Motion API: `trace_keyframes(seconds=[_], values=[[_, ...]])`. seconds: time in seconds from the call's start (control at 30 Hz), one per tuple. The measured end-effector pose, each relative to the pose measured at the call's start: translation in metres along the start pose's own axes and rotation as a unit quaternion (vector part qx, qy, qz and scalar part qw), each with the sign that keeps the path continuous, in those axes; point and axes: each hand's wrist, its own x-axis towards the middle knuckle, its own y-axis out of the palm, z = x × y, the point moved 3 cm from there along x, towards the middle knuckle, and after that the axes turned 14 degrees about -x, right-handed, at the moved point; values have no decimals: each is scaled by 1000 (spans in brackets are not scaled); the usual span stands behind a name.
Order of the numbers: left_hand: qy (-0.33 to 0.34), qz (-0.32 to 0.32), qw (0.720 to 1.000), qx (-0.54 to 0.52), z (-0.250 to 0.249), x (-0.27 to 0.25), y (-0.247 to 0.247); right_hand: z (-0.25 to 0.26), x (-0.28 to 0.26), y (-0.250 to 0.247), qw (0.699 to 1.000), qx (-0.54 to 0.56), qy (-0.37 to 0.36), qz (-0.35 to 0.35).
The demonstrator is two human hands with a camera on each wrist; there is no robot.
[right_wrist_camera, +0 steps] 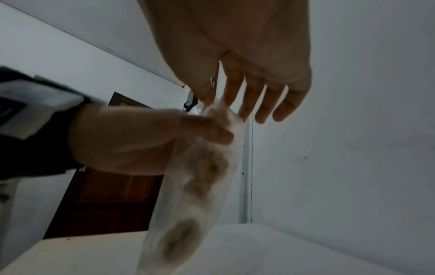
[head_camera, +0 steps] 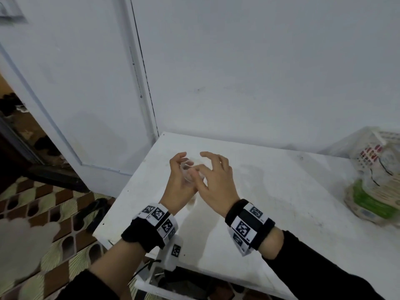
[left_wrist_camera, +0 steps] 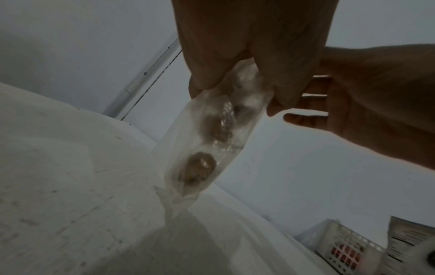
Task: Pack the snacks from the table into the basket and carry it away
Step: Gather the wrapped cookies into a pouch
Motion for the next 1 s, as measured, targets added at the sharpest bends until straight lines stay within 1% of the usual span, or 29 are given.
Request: trace_keyframes(seconds=[0.1, 0.13, 0.2, 0.23, 0.3, 0.33, 0.37, 0.43, 0.47, 0.53, 0.6, 0.63, 0.7, 0.77, 0.87, 0.93, 1.0], values=[[19, 23, 999, 26, -2, 0, 5, 3, -3, 2, 993, -5, 4, 120], [20, 28, 999, 31, -2, -1, 8, 2, -2, -1, 989, 9, 16, 149], [14, 26, 999, 25, 0, -2, 11, -3, -1, -4, 983, 47, 32, 176], [10, 19, 1000, 16, 0, -2, 12, -6, -1, -6, 981, 70, 32, 176], [5, -3, 1000, 11, 0, -1, 12, -16, -3, -8, 982, 127, 41, 134], [5, -12, 1000, 21, 1, 0, 11, -20, -5, -9, 978, 171, 63, 105], [-1, -19, 999, 30, 1, 1, 11, -24, -8, -11, 967, 220, 93, 90], [-23, -21, 998, 55, 2, 2, 13, -31, -12, -10, 935, 307, 141, 112], [-27, -12, 996, 88, 1, 2, 15, -33, -13, -9, 925, 326, 144, 131], [-18, 26, 986, 165, 0, 1, 19, -37, -13, -10, 930, 313, 116, 155], [-29, 65, 981, 180, -3, -2, 19, -45, -12, -14, 939, 286, 100, 160], [-36, 78, 982, 169, -3, -3, 16, -51, -11, -18, 943, 278, 99, 156], [-30, 96, 984, 144, -10, -3, 11, -63, -10, -28, 948, 271, 94, 141], [-30, 109, 988, 101, -18, -1, 8, -71, -8, -39, 948, 277, 84, 133], [-72, 121, 990, 10, -26, 3, 19, -75, -9, -50, 942, 297, 74, 135], [-82, 110, 990, -3, -31, 7, 28, -79, -11, -54, 936, 314, 78, 135], [-76, 124, 989, 14, -37, 11, 37, -83, -12, -56, 928, 334, 93, 135]])
